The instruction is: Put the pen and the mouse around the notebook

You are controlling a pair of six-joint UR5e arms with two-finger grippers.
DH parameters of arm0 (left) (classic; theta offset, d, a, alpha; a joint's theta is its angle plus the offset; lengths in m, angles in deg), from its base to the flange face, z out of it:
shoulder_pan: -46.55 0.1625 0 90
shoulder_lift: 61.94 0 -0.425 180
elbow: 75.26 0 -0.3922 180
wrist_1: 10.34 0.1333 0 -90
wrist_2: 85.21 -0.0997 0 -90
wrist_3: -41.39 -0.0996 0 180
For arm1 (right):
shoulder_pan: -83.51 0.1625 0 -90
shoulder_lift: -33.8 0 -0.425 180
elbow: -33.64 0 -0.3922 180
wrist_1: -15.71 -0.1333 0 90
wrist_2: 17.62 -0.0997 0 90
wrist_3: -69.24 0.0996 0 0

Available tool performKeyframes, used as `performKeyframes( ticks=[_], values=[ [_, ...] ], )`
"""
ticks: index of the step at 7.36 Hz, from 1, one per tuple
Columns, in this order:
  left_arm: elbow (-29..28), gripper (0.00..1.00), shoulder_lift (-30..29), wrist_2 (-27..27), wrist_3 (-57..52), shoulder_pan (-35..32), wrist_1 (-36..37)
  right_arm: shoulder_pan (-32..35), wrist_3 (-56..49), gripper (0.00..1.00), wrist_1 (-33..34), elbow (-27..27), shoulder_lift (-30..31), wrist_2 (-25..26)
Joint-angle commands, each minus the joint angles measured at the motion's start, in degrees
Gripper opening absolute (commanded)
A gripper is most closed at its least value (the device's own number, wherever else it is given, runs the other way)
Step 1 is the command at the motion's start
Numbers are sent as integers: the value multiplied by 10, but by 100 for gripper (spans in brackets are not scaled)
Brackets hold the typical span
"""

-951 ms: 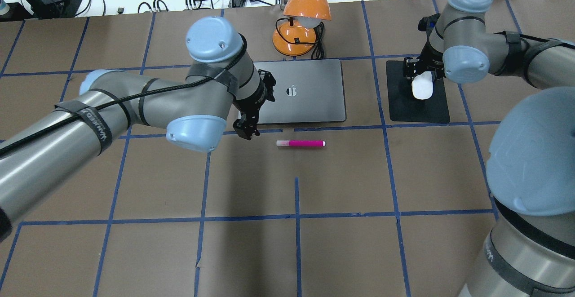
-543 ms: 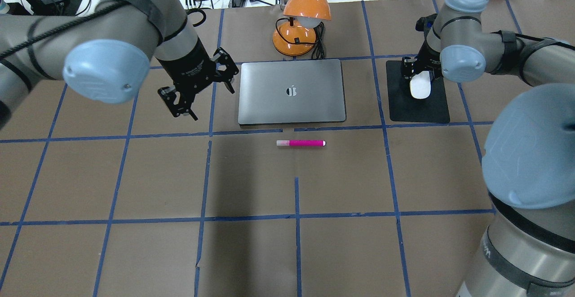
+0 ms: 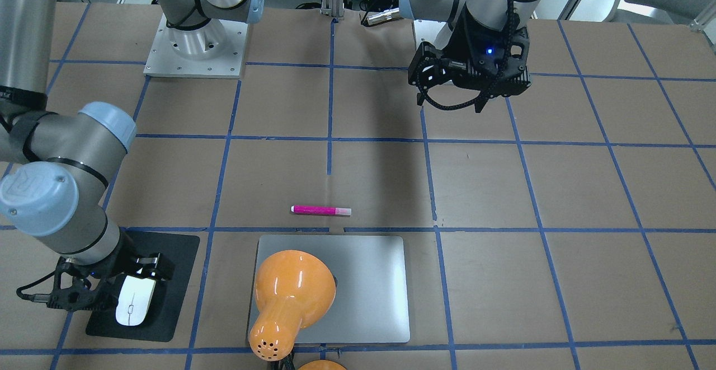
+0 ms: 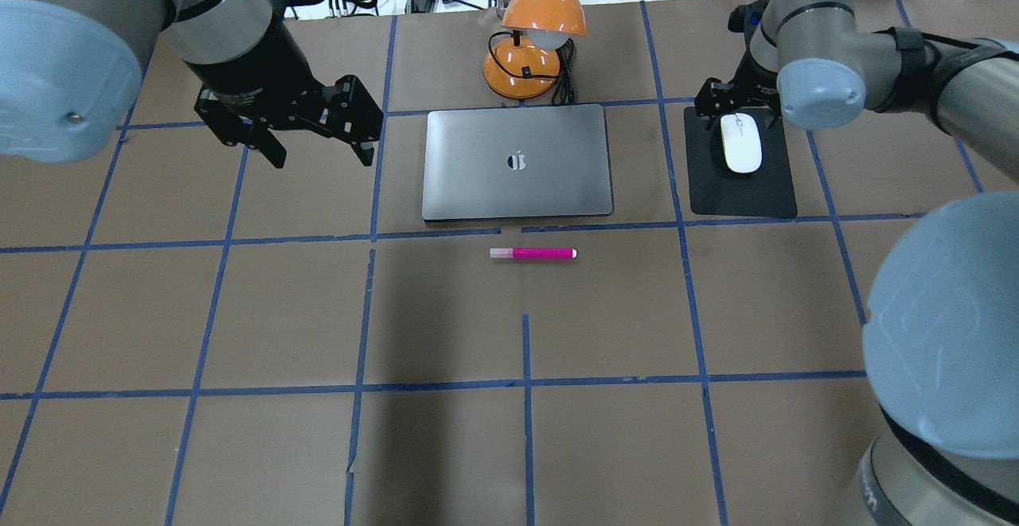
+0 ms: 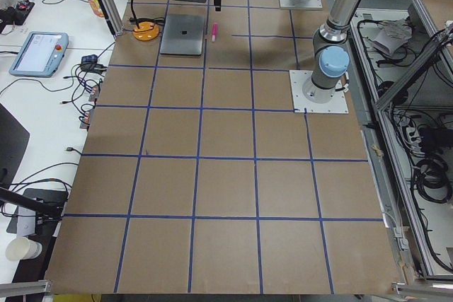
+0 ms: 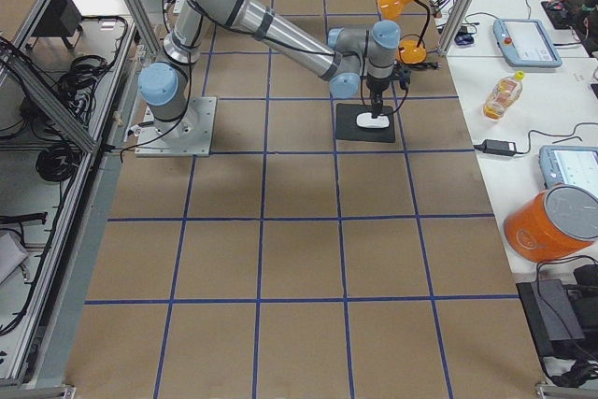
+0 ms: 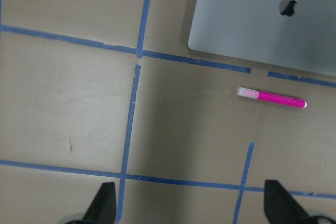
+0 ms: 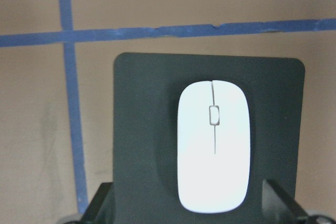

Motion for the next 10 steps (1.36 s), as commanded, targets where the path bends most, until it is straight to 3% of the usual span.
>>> performKeyframes(
  ticks=[1,3,5,10],
  values=[
    [7,100,16,-49,-36,3,5,21,12,100,-147,5,112,12],
    [13,100,16,-44,-22,9,8,28,27,100,-281,5,219,5],
    [13,100,17,-44,-2,7,3,34,48,100,-375,7,290,3],
    [14,100,16,-46,41,10,1,62,48,100,-380,6,315,-3]
  ],
)
